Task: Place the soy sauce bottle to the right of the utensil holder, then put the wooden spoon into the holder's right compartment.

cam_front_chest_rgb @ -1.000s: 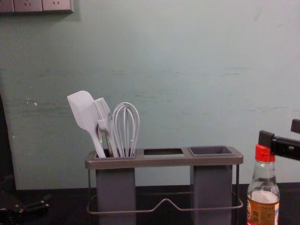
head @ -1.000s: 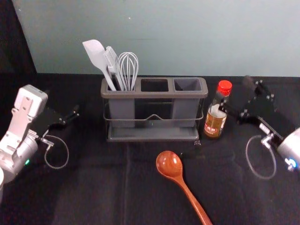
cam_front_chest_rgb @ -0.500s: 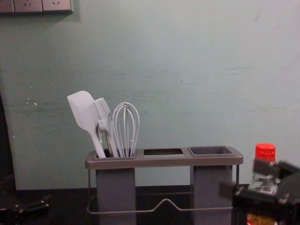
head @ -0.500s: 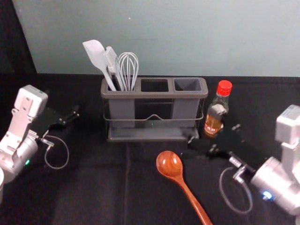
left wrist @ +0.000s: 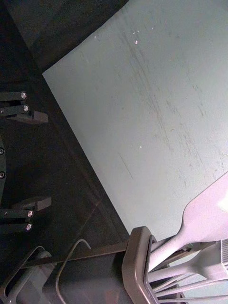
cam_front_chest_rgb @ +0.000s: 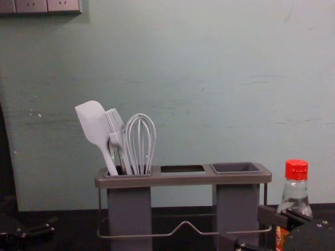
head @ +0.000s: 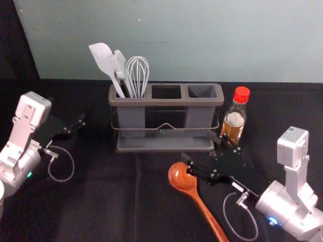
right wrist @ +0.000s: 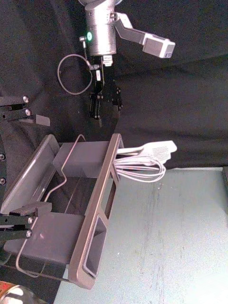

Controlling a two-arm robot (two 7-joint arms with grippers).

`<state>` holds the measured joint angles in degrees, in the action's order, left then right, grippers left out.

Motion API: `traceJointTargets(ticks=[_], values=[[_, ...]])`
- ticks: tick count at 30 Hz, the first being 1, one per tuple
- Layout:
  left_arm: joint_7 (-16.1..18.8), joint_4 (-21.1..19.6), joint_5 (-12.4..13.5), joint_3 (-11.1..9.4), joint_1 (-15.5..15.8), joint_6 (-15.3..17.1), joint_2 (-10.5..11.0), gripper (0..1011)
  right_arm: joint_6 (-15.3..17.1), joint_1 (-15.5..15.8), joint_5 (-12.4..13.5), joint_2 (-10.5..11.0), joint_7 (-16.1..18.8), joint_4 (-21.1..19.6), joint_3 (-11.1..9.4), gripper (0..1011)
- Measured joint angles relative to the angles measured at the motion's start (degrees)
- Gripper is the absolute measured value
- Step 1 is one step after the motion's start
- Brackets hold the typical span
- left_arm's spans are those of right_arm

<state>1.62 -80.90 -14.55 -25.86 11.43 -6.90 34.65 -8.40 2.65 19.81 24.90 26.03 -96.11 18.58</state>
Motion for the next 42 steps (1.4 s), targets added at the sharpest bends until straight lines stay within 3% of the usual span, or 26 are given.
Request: traceJointTargets(ticks=[19, 24, 29, 31, 32, 33, 35, 39, 42], values=[[0.0, 0.0, 0.0, 0.0, 0.0, 0.0, 0.0, 1005, 0.1, 0.0, 0.0, 0.1, -0.1, 0.0, -0.1, 1004], [0.0, 0.0, 0.0, 0.0, 0.0, 0.0, 0.0, 1005, 1.9, 0.1, -1.0, 0.1, -1.4, -0.5, 0.4, 1004], [0.0, 0.0, 0.0, 0.0, 0.0, 0.0, 0.0, 1005, 9.3, 0.8, -1.5, 1.0, -3.4, -5.1, 0.6, 1004], [0.0, 0.0, 0.0, 0.0, 0.0, 0.0, 0.0, 1005, 15.0, 0.9, -1.5, 1.8, -4.7, -8.1, 0.8, 1004], [0.0, 0.0, 0.0, 0.0, 0.0, 0.0, 0.0, 1005, 19.7, 0.9, -1.6, 2.1, -6.0, -10.2, 1.0, 1004], [0.0, 0.0, 0.0, 0.0, 0.0, 0.0, 0.0, 1005, 19.7, 0.9, -1.6, 2.1, -6.0, -10.2, 1.0, 1004], [0.0, 0.0, 0.0, 0.0, 0.0, 0.0, 0.0, 1005, 29.7, 0.3, -1.5, 2.6, -8.2, -13.8, 1.3, 1004], [0.0, 0.0, 0.0, 0.0, 0.0, 0.0, 0.0, 1005, 38.1, -0.7, -0.7, 2.6, -9.4, -16.4, 1.3, 1004], [0.0, 0.0, 0.0, 0.0, 0.0, 0.0, 0.0, 1005, 46.5, -2.0, -0.1, 2.5, -10.7, -18.8, 1.3, 1004]])
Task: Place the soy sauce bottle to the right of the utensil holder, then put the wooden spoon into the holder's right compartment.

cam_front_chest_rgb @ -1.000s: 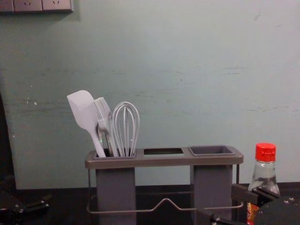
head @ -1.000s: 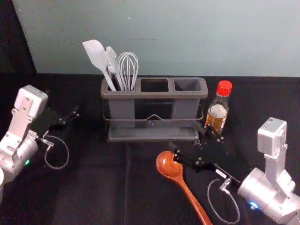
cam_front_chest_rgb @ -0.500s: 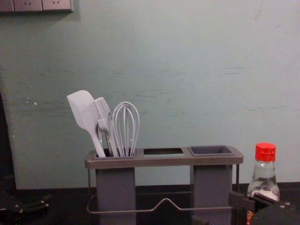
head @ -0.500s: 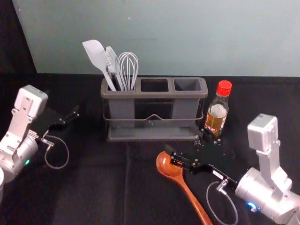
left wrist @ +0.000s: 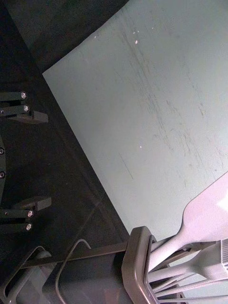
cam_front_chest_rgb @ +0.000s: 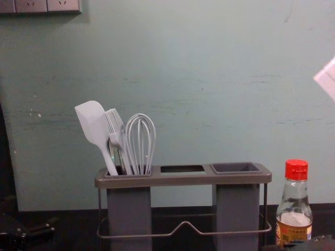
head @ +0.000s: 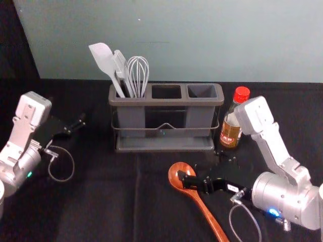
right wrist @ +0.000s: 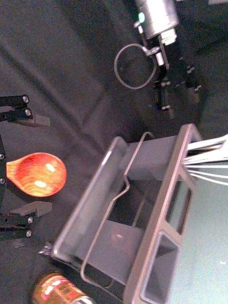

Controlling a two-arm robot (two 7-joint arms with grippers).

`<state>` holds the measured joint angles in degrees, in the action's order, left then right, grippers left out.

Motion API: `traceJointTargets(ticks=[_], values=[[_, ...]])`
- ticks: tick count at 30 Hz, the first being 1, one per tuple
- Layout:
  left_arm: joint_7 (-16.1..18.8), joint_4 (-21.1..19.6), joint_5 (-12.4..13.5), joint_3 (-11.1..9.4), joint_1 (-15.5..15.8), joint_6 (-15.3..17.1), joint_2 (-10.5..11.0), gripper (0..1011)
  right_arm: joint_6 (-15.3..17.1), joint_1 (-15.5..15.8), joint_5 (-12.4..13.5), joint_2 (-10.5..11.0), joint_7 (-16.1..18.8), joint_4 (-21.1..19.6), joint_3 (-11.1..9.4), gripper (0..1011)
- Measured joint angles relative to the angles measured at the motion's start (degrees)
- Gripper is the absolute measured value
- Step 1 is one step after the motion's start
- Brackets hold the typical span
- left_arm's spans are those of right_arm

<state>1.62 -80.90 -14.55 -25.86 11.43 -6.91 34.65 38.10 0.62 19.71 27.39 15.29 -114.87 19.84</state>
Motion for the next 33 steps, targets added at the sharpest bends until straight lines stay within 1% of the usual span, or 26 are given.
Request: traceJointTargets(ticks=[1, 2, 7, 8, 13, 16, 19, 25, 30, 33], values=[[0.0, 0.0, 0.0, 0.0, 0.0, 0.0, 0.0, 1005, 1.6, -0.3, 0.1, -0.1, -0.2, -0.4, 0.0, 1004], [0.0, 0.0, 0.0, 0.0, 0.0, 0.0, 0.0, 1005, 4.6, -0.9, 0.2, -0.2, -0.3, -0.9, 0.0, 1004], [0.0, 0.0, 0.0, 0.0, 0.0, 0.0, 0.0, 1005, 10.8, -2.6, -0.1, -0.6, -0.8, -1.5, 0.6, 1004], [0.0, 0.0, 0.0, 0.0, 0.0, 0.0, 0.0, 1005, 13.9, -3.9, -0.7, -0.7, -1.0, -1.5, 1.3, 1004], [0.0, 0.0, 0.0, 0.0, 0.0, 0.0, 0.0, 1005, 18.4, -6.2, -1.9, -1.1, -1.1, -0.9, 2.9, 1004], [0.0, 0.0, 0.0, 0.0, 0.0, 0.0, 0.0, 1005, 20.0, -7.3, -2.5, -1.4, -1.1, -0.1, 3.5, 1004], [0.0, 0.0, 0.0, 0.0, 0.0, 0.0, 0.0, 1005, 21.8, -9.0, -3.1, -1.9, -0.5, 1.7, 4.7, 1004], [0.0, 0.0, 0.0, 0.0, 0.0, 0.0, 0.0, 1005, 22.8, -11.0, -3.7, -2.9, 0.8, 5.0, 5.9, 1004], [0.0, 0.0, 0.0, 0.0, 0.0, 0.0, 0.0, 1005, 22.9, -11.8, -4.3, -3.7, 1.2, 6.4, 6.6, 1004], [0.0, 0.0, 0.0, 0.0, 0.0, 0.0, 0.0, 1005, 23.1, -12.4, -5.3, -4.4, 1.2, 7.4, 7.3, 1004]])
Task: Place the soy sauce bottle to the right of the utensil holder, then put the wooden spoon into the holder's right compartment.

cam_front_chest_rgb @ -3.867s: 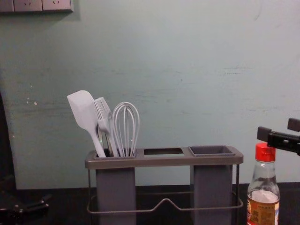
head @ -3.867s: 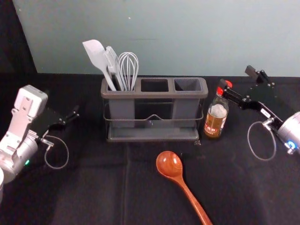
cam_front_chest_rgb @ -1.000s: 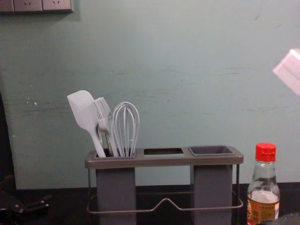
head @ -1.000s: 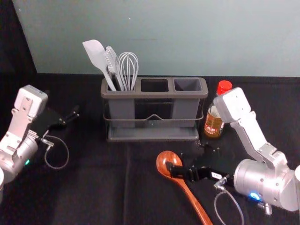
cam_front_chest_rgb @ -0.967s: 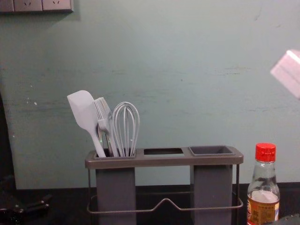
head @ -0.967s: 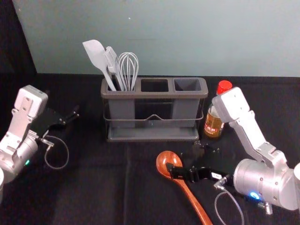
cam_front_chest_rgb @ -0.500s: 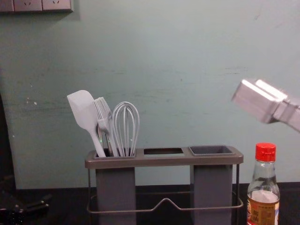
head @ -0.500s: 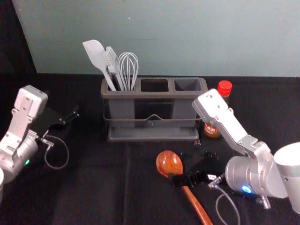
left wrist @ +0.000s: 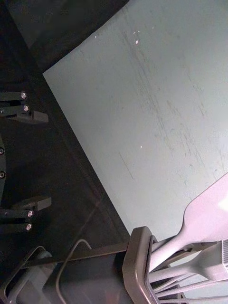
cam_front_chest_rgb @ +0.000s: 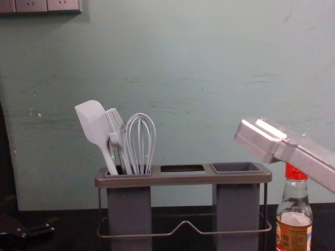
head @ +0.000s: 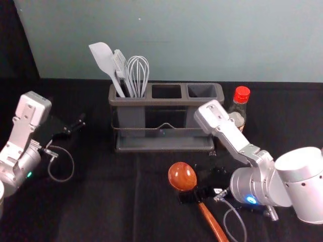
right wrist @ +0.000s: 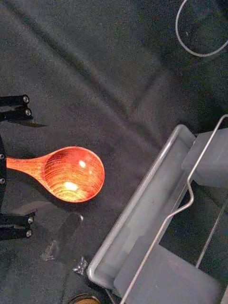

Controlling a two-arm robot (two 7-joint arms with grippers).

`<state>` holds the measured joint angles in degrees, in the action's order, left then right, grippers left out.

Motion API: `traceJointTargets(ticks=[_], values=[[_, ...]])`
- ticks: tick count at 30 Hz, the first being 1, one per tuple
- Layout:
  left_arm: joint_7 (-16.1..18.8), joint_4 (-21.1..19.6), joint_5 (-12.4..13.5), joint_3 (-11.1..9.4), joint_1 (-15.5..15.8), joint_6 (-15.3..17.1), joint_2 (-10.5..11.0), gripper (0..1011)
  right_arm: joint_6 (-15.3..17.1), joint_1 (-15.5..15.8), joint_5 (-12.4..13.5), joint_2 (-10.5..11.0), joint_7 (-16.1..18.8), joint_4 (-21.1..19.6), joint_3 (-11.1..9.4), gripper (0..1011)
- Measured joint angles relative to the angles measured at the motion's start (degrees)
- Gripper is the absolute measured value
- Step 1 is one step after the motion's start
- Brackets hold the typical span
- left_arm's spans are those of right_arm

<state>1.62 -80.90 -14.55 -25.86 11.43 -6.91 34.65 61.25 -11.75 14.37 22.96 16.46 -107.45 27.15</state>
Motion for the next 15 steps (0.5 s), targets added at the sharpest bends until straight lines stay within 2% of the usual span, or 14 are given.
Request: traceJointTargets(ticks=[8, 15], values=[[0.0, 0.0, 0.0, 0.0, 0.0, 0.0, 0.0, 1005, 0.6, -1.4, -2.0, -1.3, -0.1, 1.8, 1.4, 1004], [0.0, 0.0, 0.0, 0.0, 0.0, 0.0, 0.0, 1005, 0.4, -2.5, -2.9, -2.4, 0.5, 3.5, 1.8, 1004]])
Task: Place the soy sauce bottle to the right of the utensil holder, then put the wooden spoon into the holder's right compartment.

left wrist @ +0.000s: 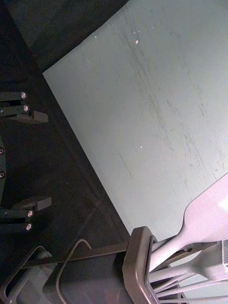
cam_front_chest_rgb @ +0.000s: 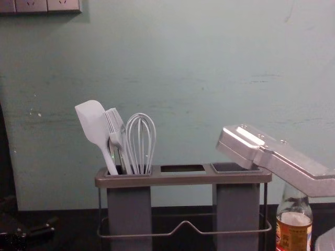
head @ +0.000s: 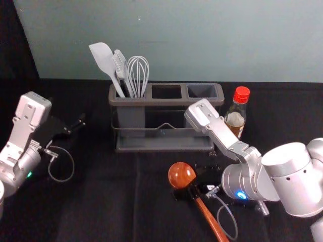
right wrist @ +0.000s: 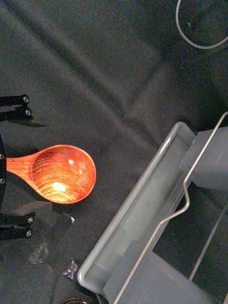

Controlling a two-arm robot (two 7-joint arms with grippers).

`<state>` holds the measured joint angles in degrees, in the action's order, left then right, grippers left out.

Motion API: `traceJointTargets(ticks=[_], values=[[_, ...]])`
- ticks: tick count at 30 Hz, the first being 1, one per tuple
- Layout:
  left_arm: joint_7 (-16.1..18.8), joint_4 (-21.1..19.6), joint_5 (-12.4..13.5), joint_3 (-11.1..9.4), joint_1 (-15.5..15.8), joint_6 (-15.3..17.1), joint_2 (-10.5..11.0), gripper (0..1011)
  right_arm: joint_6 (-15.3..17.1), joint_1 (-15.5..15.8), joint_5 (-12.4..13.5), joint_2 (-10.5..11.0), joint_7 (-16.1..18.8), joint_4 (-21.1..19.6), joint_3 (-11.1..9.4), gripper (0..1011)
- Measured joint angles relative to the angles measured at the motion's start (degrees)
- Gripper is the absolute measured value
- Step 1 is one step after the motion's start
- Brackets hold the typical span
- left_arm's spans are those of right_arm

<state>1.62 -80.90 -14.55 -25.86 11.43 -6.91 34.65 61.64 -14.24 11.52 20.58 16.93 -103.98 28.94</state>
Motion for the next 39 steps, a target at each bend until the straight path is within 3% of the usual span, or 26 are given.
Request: traceJointTargets(ticks=[39], values=[[0.0, 0.0, 0.0, 0.0, 0.0, 0.0, 0.0, 1005, -1.5, -2.1, -5.0, -3.6, 3.0, 5.3, 0.0, 1004]])
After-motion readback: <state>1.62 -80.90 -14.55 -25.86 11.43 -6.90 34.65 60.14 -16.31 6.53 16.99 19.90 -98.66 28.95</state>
